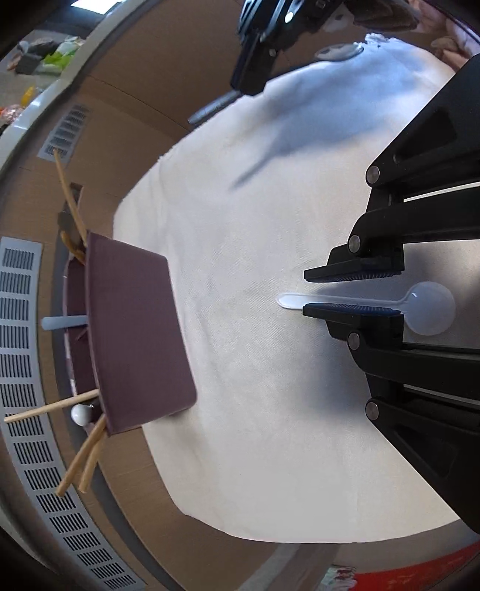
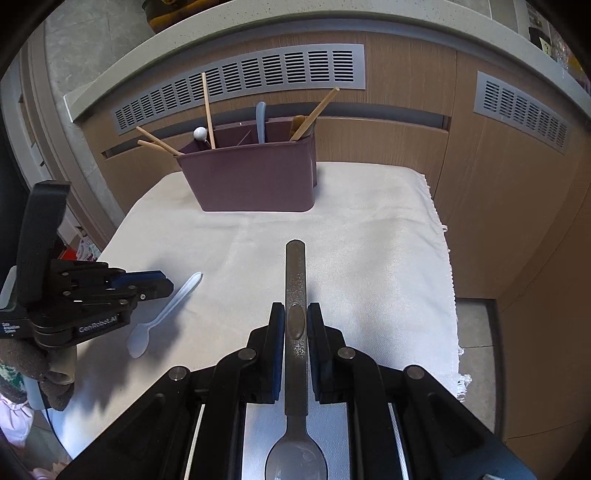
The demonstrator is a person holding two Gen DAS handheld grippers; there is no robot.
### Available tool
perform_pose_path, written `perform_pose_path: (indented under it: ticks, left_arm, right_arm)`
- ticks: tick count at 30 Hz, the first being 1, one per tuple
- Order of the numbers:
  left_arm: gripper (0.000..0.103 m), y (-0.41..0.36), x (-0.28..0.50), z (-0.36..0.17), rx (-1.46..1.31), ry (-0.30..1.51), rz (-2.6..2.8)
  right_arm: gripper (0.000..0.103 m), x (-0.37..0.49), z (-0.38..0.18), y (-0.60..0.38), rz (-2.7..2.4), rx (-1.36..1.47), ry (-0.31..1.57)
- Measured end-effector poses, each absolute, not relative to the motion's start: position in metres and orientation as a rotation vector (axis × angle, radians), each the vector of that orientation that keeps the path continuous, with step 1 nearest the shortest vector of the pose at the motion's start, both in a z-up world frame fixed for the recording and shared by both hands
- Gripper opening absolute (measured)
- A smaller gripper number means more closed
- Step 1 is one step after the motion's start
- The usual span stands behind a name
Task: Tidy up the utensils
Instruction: 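Lift the white spoon with the left tool while the right tool lifts the metal spoon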
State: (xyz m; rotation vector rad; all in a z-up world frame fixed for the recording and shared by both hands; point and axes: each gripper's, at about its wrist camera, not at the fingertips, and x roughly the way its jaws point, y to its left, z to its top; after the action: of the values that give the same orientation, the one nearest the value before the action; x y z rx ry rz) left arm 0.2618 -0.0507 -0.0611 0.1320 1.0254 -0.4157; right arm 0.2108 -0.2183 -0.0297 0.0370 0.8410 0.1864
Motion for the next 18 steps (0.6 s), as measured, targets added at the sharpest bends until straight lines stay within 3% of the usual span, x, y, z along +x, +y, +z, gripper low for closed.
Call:
perform_pose_path:
  ticks: [3,6,12,18]
  left_arm:
    - [0.016,-0.056,0.267,-0.073,0.164,1.086,-0.417]
    - [0.027,-0.063,0.274,-0.077,0.230,1.113,-0.390]
    - [0.029,-0.082,0.293,-0.091,0.326,1.174,-0.373]
    - [0.028,-0.078,0.303,-0.093,0.252,1.206,-0.416]
  right_arm:
    - [0.012,0.206,-0.028,-0.218,0.187,0.036,0.837]
    - [0.012,0.203,-0.028,-0.218,0.188,0.033,0.841]
    - [0.012,0.196,-0.031,-0.215,0.197,0.028,0.847]
    - [0.012,0.198,-0.038,-0.216,0.185,0.043,0.876]
